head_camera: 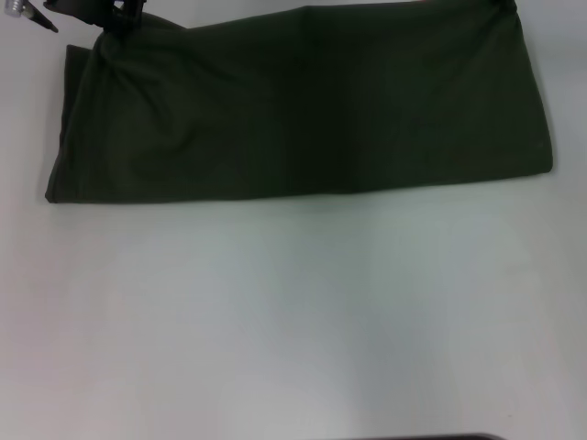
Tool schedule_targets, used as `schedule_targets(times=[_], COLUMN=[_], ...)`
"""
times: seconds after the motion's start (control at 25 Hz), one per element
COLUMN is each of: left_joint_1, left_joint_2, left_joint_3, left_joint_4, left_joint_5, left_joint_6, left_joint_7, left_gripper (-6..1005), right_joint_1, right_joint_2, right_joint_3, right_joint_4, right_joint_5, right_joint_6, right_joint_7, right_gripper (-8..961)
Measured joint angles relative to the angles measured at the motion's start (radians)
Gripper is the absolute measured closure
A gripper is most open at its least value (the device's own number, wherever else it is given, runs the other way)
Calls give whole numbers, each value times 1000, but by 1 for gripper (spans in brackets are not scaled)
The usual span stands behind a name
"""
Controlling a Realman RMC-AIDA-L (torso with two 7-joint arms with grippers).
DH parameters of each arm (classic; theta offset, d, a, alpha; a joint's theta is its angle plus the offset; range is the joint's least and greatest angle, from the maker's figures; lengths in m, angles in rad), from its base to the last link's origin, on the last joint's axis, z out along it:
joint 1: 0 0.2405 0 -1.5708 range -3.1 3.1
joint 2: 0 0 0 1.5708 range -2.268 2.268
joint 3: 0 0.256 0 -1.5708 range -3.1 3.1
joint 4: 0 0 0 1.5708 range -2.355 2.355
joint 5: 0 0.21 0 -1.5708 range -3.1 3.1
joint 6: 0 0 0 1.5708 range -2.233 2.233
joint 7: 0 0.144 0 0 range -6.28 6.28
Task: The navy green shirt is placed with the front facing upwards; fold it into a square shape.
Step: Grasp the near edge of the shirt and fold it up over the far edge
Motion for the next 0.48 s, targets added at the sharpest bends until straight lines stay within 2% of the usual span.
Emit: schedule_targets(times=[0.48], left_joint_1=[3], left_joint_2=[-3], left_joint_3=[0], left_joint_4=[1], left_joint_5=[2], left_joint_6=[-24], left_joint_7=[-3], left_gripper=[975], right_joint_1=[5], right_joint_2=[5], right_joint_3=[-41], right_joint_4=[20], right_joint_5=[-2], right_joint_6=[62], right_joint_7=[0], right_gripper=[881])
